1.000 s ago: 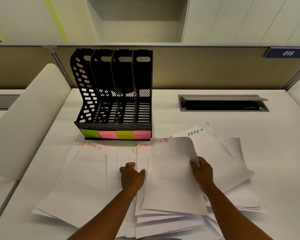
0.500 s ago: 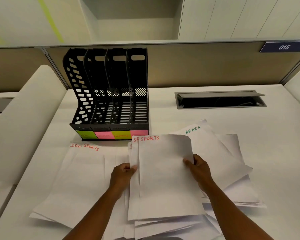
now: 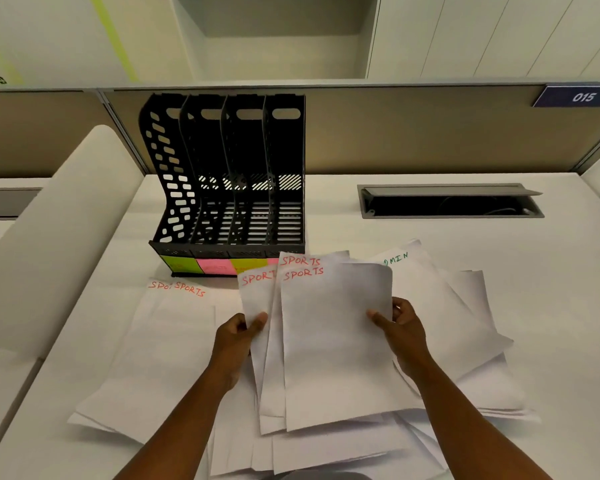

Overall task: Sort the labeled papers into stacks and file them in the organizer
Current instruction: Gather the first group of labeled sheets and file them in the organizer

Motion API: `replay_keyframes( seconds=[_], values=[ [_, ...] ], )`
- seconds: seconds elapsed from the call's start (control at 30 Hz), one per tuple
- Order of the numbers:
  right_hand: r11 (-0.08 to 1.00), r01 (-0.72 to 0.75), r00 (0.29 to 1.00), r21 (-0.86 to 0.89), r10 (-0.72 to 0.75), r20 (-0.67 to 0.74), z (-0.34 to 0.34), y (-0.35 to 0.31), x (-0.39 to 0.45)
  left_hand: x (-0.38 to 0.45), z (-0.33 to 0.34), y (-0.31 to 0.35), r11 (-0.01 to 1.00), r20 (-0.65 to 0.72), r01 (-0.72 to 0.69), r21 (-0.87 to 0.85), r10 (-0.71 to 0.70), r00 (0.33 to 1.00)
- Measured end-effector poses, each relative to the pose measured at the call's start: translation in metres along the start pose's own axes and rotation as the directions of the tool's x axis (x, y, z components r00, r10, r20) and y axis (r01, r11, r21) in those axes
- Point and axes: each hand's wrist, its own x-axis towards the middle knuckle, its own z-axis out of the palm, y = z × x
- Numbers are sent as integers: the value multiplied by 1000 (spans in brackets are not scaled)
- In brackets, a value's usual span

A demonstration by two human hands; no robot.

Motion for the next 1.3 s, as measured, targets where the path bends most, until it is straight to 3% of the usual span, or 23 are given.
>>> replay_keyframes(
  seconds=[0.2,0.37,0.73,0.9,1.07,1.3],
  values=[
    [998,-6,999,64,3,38,-11,-1,1,8,-7,0,999,-105,-31,-34,28,994],
    [998,-14,999,61,12,32,-9,-3,6,11,-9,1,999,-106,-38,14,40,994],
    [970,94,994,-225,-81,68,32,-18,6,-3,11,17,998,98,-60,20,58,994],
    [979,65,996,-193,-53,64,43,-26,6,-13,23,28,996,202,-49,-74,63,977],
    [993,60,996,-101,-52,76,50,-54,4,-20,26,44,969,312,-209,-129,240,919],
    [984,179,984,5,-179,9,57,-98,-3,-21,23,75,906,373,-403,-125,420,827]
  ],
)
